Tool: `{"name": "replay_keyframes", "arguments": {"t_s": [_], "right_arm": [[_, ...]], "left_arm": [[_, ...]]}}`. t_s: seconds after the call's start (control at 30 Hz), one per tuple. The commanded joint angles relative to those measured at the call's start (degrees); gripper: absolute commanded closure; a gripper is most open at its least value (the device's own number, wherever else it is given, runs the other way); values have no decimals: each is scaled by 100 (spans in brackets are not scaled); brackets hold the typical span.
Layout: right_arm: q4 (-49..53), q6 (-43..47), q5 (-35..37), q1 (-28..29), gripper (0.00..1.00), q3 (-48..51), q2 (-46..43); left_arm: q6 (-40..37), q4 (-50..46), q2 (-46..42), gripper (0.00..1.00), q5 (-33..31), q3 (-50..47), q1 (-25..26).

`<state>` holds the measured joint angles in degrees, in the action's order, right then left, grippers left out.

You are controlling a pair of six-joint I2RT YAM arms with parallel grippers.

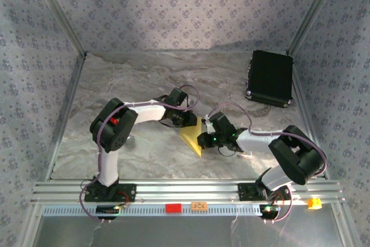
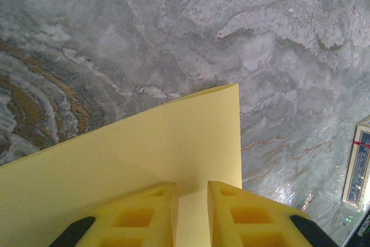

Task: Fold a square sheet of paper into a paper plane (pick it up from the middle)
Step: Third fold the triangle at the center of the table.

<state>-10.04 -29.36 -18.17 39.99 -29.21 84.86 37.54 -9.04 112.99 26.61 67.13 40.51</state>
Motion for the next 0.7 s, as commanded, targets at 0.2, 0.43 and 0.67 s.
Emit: {"name": "replay_keyframes", "arguments": {"t_s": [0.2, 0.43, 0.67], "right_arm": [[-24, 1, 23, -52, 94, -137, 23], [-33, -8, 51, -59, 94, -129, 57], [-69, -14, 10, -59, 94, -134, 31]], "left_arm": [[10, -63, 2, 80, 43, -86, -21], [24, -54, 12, 80, 46, -86, -23], [25, -62, 20, 80, 50, -88, -20]]}}
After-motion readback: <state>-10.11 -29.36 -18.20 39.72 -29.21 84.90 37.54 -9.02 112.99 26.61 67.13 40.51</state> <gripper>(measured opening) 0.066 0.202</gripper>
